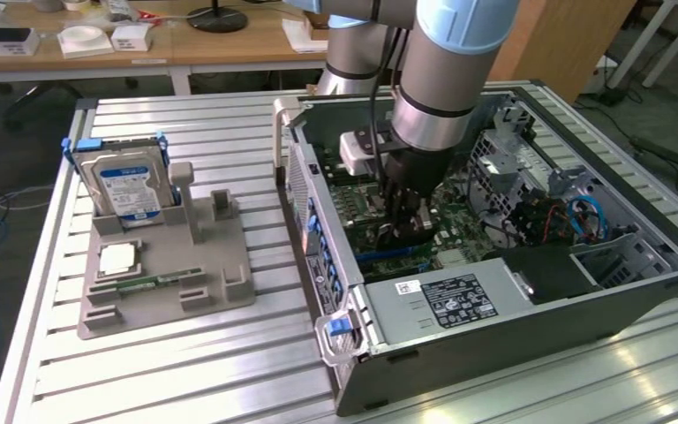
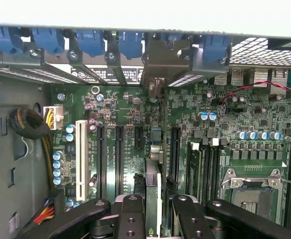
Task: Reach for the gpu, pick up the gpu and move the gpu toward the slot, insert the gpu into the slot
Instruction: 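Insert the gpu into the slot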
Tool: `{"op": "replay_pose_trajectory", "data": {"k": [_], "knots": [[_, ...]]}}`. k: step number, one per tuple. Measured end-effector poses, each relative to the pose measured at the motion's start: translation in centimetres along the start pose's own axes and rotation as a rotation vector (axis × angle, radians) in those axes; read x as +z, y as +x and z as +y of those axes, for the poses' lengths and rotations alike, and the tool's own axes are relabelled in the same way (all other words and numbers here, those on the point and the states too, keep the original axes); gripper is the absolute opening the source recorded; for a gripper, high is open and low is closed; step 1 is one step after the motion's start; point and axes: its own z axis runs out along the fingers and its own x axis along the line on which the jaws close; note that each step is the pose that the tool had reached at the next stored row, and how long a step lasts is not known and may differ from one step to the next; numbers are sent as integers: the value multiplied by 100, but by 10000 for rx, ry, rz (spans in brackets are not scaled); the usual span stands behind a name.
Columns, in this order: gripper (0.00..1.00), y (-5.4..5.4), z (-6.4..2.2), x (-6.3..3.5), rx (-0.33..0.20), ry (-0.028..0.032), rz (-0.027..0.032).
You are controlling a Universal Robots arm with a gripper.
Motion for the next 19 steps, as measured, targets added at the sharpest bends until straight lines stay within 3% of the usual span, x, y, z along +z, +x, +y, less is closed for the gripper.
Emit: {"op": "replay_pose_trajectory", "data": {"k": [19], "knots": [[26, 2, 18, 29, 0, 0, 1]]}}
